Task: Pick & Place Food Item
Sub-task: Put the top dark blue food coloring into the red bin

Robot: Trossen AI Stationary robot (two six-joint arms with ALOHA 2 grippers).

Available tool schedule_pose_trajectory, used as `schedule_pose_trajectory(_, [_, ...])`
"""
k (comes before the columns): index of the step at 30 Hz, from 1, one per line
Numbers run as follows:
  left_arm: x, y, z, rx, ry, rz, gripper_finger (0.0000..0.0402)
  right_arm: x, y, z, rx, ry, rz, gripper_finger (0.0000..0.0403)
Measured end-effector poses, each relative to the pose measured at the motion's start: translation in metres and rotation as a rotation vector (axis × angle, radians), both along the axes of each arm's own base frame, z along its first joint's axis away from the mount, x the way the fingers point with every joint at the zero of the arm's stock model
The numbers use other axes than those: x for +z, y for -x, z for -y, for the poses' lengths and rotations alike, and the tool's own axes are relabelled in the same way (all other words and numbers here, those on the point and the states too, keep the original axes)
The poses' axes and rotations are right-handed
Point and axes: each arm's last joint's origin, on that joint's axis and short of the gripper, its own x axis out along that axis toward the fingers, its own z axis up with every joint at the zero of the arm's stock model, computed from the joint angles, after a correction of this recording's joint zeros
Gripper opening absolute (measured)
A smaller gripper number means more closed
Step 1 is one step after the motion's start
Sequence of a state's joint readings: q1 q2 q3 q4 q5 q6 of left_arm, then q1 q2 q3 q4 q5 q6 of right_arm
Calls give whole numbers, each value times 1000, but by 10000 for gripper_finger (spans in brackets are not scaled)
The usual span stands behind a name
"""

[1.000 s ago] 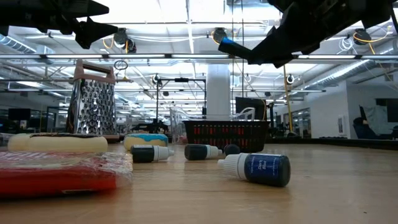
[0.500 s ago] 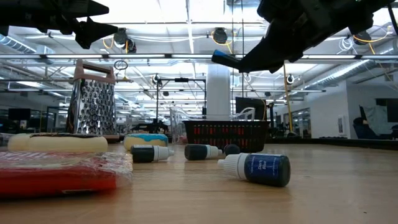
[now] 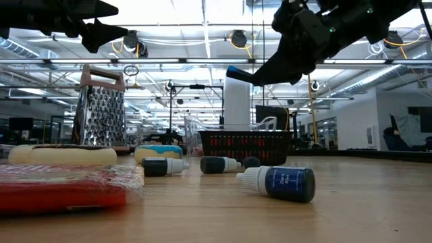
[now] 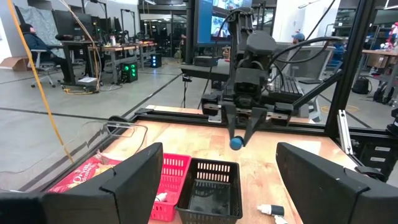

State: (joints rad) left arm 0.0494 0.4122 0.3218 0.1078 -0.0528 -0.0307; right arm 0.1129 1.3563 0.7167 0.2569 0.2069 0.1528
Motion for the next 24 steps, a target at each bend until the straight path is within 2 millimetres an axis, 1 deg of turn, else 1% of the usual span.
schedule_pose_trajectory(17, [0,0,0,0,0,0,310,-4,2,46,-166,-3,-46,82])
schedule_pose_trajectory(24, [0,0,0,0,0,0,310,-12,8,62,-228,-4,-70,82])
